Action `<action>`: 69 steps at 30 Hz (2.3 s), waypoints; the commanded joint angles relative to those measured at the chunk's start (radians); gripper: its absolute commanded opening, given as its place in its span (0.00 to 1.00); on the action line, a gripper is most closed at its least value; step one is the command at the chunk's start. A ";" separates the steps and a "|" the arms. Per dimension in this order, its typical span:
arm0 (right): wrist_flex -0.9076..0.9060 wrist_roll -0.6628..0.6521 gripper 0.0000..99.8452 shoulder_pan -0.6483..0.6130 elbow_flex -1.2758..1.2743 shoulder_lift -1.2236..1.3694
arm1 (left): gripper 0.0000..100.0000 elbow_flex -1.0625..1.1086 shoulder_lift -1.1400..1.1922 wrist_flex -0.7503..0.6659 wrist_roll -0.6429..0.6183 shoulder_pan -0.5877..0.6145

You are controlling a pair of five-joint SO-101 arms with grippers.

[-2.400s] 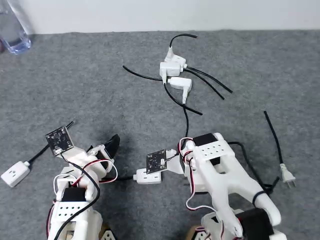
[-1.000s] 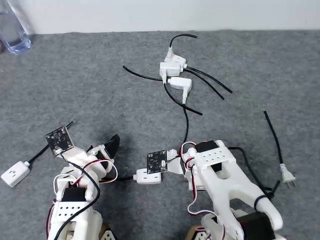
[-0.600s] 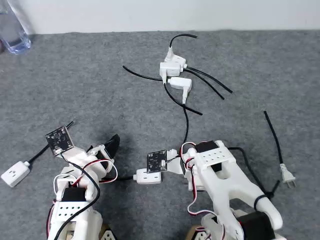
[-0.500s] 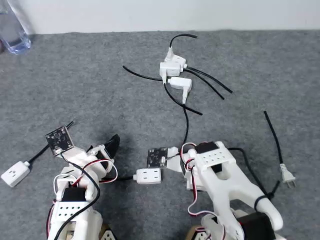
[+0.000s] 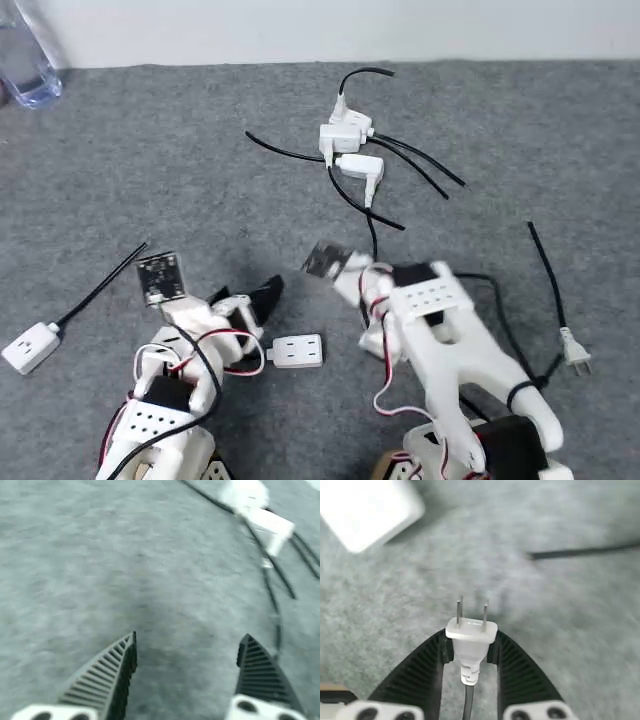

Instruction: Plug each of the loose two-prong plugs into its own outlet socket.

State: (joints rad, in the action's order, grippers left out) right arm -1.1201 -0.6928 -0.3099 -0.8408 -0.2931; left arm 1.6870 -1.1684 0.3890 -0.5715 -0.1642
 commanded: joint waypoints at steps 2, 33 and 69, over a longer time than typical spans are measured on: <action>-0.104 0.138 0.01 -0.004 0.196 -0.015 | 0.31 -0.007 -0.011 -0.114 -0.157 -0.058; -0.392 0.278 0.01 -0.266 0.569 -0.015 | 0.43 -0.007 -0.011 -0.135 -0.344 -0.279; -0.631 0.270 0.01 -0.314 0.862 -0.015 | 0.43 -0.007 -0.009 0.006 -0.338 -0.325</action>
State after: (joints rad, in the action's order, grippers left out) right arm -1.7476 -0.4227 -0.5938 -0.0767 -0.2869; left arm 1.6609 -1.1853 0.2938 -0.9122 -0.4373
